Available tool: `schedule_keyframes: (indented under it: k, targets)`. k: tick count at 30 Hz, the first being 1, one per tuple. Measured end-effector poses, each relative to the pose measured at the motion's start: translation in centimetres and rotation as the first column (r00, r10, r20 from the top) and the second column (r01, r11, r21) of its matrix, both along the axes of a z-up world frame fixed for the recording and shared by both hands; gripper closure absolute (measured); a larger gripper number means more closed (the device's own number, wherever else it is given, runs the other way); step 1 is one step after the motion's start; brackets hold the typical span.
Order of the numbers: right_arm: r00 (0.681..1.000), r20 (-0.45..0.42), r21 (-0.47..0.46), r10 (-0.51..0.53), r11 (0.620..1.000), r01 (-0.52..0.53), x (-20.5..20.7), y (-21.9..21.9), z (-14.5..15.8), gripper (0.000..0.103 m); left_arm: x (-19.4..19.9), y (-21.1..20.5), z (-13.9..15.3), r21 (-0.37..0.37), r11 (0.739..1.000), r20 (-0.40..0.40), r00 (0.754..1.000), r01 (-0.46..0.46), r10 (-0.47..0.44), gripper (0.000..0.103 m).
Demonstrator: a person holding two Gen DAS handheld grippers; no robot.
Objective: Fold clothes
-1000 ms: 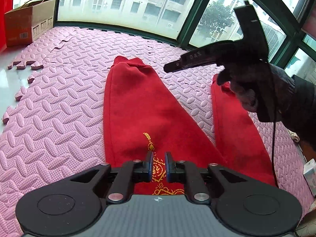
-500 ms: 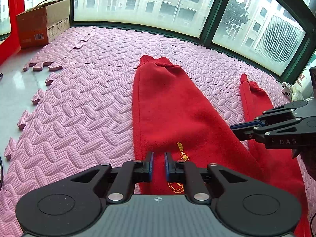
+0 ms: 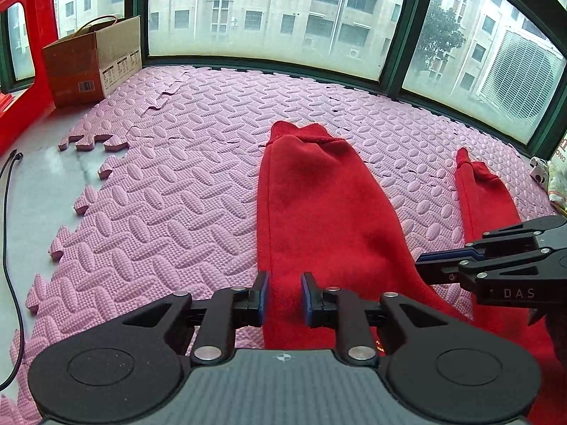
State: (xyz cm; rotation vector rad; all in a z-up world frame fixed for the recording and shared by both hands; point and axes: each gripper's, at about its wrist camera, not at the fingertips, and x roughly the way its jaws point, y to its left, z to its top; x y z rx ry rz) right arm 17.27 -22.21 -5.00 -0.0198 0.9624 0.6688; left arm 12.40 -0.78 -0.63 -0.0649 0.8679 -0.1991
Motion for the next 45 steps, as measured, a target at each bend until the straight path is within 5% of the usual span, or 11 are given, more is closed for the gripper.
schedule_keyframes:
  k: [11, 14, 17, 32, 39, 45]
  targets:
    - [0.999, 0.020, -0.016, -0.044, 0.999, 0.045, -0.3, 0.6, -0.5, 0.084, 0.1, 0.4, -0.5, -0.018, 0.999, 0.000, 1.000, 0.028, -0.028, 0.083]
    - [0.998, 0.044, -0.039, -0.039, 0.998, 0.040, -0.6, 0.9, -0.5, 0.090, 0.1, 0.6, -0.6, -0.021, 0.999, 0.003, 1.000, 0.031, -0.030, 0.097]
    - [0.997, 0.057, -0.045, -0.044, 0.998, 0.046, -0.8, 1.0, -0.3, 0.095, -0.1, 0.9, -0.5, -0.021, 0.999, 0.018, 0.999, 0.027, -0.027, 0.100]
    - [0.992, 0.113, -0.125, -0.052, 0.990, 0.067, -0.9, 0.9, -0.1, 0.097, -0.9, 1.6, 0.4, -0.017, 1.000, 0.046, 0.999, -0.013, 0.014, 0.098]
    - [0.993, 0.109, -0.141, -0.045, 0.988, 0.061, -0.9, 1.2, -0.1, 0.096, -2.8, -0.3, 1.2, -0.081, 0.990, 0.055, 0.992, 0.117, -0.112, 0.097]
    - [0.993, 0.107, -0.152, -0.038, 0.987, 0.054, -0.8, 1.2, -0.1, 0.095, -3.7, 0.2, -0.7, 0.007, 0.992, -0.006, 0.992, 0.124, -0.124, 0.096]
